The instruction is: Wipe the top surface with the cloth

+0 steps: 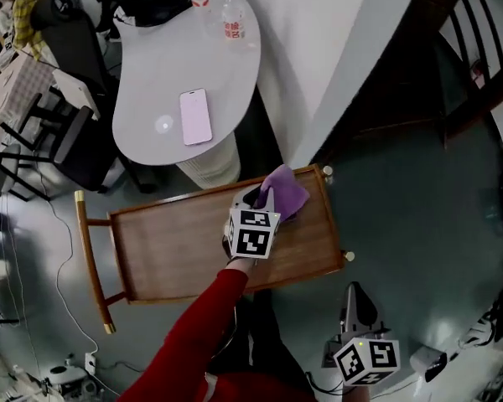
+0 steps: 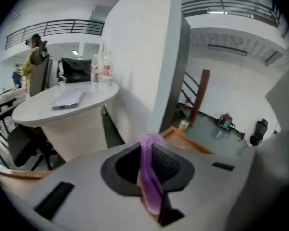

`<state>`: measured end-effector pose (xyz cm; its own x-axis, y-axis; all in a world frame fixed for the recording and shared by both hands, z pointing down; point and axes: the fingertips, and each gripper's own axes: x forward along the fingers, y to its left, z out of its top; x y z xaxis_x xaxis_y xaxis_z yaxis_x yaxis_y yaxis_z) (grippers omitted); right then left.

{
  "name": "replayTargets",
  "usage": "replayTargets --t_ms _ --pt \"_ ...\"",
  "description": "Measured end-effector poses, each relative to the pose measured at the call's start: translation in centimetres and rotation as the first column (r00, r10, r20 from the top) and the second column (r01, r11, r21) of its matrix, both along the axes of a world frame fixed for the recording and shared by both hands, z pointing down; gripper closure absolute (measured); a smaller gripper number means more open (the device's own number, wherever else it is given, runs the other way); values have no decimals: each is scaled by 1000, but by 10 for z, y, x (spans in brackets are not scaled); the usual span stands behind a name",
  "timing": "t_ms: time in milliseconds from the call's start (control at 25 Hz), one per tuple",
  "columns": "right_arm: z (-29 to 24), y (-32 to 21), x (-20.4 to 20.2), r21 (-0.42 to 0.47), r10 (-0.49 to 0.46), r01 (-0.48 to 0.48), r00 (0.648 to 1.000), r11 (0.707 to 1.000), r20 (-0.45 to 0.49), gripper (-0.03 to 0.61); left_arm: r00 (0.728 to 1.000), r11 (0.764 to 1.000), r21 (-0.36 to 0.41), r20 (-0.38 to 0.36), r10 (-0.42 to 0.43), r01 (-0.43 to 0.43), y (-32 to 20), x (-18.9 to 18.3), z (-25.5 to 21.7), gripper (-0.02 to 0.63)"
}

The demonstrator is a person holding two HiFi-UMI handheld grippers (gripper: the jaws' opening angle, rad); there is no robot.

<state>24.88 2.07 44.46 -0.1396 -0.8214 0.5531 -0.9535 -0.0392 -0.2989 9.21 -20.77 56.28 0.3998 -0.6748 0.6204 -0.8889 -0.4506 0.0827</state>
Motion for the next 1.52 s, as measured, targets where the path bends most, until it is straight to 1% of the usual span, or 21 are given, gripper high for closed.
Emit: replayTargets --t_ms 120,200,240,320,440,520,600,720,840,880,920,960,1040,1120,1160,1200,1240,1280,1360,1440,1520 --pt "10 -49 -42 -12 -149 150 989 989 21 574 987 990 -8 78 -141 142 -16 -98 12 561" --pt "11 -61 -82 -28 -253 254 967 967 41 574 958 967 -7 143 -250 254 1 -176 13 561" --pt "9 -61 -103 -36 -301 303 952 952 50 574 935 949 -8 176 -309 315 16 -217 12 561" --pt "3 -62 -143 -38 -393 395 918 918 63 574 878 901 -5 230 -420 433 45 -291 6 561" --pt "0 -73 -187 -26 -507 509 859 860 70 574 785 819 11 278 -553 573 73 -372 0 561" --pt "1 -77 -207 -27 -552 555 830 831 76 574 742 779 17 290 -604 627 86 -404 -2 561" --pt "2 -73 -220 -38 -576 580 814 814 78 574 723 758 16 290 -627 652 99 -418 -3 561" --pt "5 -69 -228 -47 -580 584 811 810 72 574 717 755 24 294 -632 656 109 -424 -2 561" --pt "4 -70 -235 -23 -565 566 824 824 53 574 728 769 40 292 -620 638 107 -424 -2 561" --pt "2 -70 -235 -12 -552 553 833 833 45 574 740 780 50 284 -609 623 106 -421 -7 561" --pt "0 -68 -234 -1 -534 534 845 845 36 574 759 797 61 269 -593 601 105 -413 -14 561" --pt "-1 -66 -230 9 -510 510 860 860 26 574 784 818 73 246 -569 571 102 -400 -24 561" --pt "-3 -64 -216 24 -446 446 895 895 0 574 853 873 97 188 -487 477 94 -357 -46 561" --pt "-5 -64 -194 39 -358 359 933 933 -25 574 926 932 128 132 -354 339 83 -295 -69 561" --pt "-7 -64 -179 47 -306 307 951 950 -32 574 956 955 143 107 -274 258 78 -257 -78 561" --pt "-10 -63 -163 54 -252 254 967 966 -38 574 978 972 154 80 -191 177 74 -216 -86 561" --pt "-12 -60 -145 59 -200 202 979 978 -45 574 993 982 162 51 -110 100 72 -174 -91 561" --pt "-14 -57 -127 62 -151 154 987 986 -53 574 999 986 166 18 -35 31 72 -132 -96 561" --pt "-19 -47 -88 65 -59 64 996 996 -70 574 995 984 162 -54 89 -79 75 -54 -100 561" --pt "-23 -32 -51 66 32 -27 996 997 -84 574 976 974 154 -117 184 -165 83 13 -100 561" --pt "-23 -14 -21 63 119 -113 988 992 -95 574 954 961 141 -153 259 -238 93 62 -94 561"
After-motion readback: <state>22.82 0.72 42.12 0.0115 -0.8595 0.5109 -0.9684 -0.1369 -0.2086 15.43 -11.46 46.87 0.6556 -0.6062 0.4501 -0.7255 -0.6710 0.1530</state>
